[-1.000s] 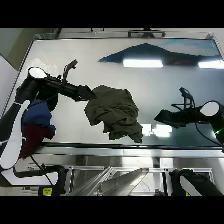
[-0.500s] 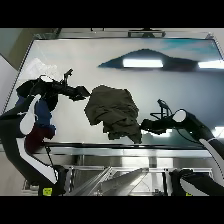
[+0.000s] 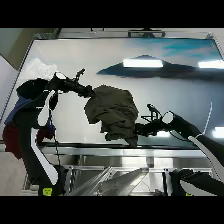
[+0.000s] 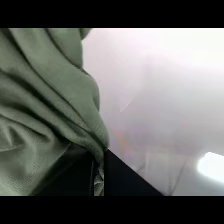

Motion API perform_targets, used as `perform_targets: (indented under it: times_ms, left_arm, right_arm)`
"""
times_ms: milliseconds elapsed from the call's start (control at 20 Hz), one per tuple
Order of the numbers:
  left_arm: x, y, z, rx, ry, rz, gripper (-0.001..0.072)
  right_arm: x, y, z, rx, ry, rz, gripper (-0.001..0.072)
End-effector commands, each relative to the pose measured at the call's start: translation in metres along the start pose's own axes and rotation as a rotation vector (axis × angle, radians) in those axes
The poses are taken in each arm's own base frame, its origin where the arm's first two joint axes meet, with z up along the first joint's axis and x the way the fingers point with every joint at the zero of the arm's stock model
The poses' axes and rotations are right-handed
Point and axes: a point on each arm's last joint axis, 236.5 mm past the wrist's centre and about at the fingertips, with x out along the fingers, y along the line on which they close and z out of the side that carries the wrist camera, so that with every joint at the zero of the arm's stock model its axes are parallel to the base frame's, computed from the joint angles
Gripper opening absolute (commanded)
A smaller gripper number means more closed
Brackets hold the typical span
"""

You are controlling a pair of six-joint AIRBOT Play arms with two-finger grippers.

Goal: Fold the shirts.

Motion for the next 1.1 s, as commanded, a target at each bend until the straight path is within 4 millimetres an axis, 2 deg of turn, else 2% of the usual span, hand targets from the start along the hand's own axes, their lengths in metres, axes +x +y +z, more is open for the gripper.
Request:
perform_targets:
  times_ms: [0, 150, 250, 300, 350, 400, 450, 550, 650, 700, 800, 900, 1050]
  left_arm:
    - [-0.010, -0.026, 0.006, 0.044, 0.031, -0.044, -0.0001]
    - [-0.033, -0.044, 0.014, 0.072, 0.041, -0.058, -0.0001]
    - [-0.046, -0.056, 0.016, 0.072, 0.051, -0.064, -0.0001]
    - [-0.057, -0.062, 0.019, 0.069, 0.031, -0.065, -0.0001]
    - [-0.069, -0.076, 0.024, 0.086, -0.001, -0.086, -0.0001]
    - [-0.086, -0.100, 0.030, 0.112, -0.048, -0.130, -0.0001]
    - [-0.106, -0.127, 0.032, 0.152, -0.090, -0.178, -0.0001]
    - [-0.158, -0.194, 0.028, 0.271, -0.174, -0.264, -0.0001]
    - [-0.214, -0.270, 0.011, 0.426, -0.284, -0.317, -0.0001]
    - [-0.240, -0.306, -0.005, 0.515, -0.335, -0.309, -0.0001]
    - [-0.277, -0.360, -0.044, 0.659, -0.414, -0.231, -0.0001]
    - [-0.303, -0.394, -0.079, 0.749, -0.491, -0.108, 0.0000]
    - [-0.326, -0.416, -0.119, 0.781, -0.598, 0.054, 0.0020]
  right_arm:
    - [-0.003, 0.015, 0.004, -0.047, -0.011, 0.048, 0.0029]
    - [-0.019, 0.031, 0.018, -0.103, -0.067, 0.074, 0.0028]
    - [-0.044, 0.042, 0.034, -0.127, -0.138, 0.098, 0.0028]
    - [-0.064, 0.050, 0.042, -0.157, -0.178, 0.118, 0.0028]
    - [-0.086, 0.059, 0.048, -0.189, -0.220, 0.137, 0.0028]
    - [-0.115, 0.071, 0.057, -0.226, -0.287, 0.157, 0.0028]
    - [-0.147, 0.081, 0.065, -0.254, -0.367, 0.174, 0.0028]
    - [-0.224, 0.103, 0.076, -0.317, -0.551, 0.199, 0.0028]
    - [-0.302, 0.128, 0.070, -0.401, -0.733, 0.207, 0.0028]
    - [-0.338, 0.143, 0.062, -0.468, -0.828, 0.201, 0.0029]
    - [-0.396, 0.173, 0.037, -0.591, -0.980, 0.187, 0.0029]
    - [-0.434, 0.195, 0.011, -0.665, -1.081, 0.192, 0.0029]
    - [-0.452, 0.205, -0.008, -0.704, -1.133, 0.197, 0.0030]
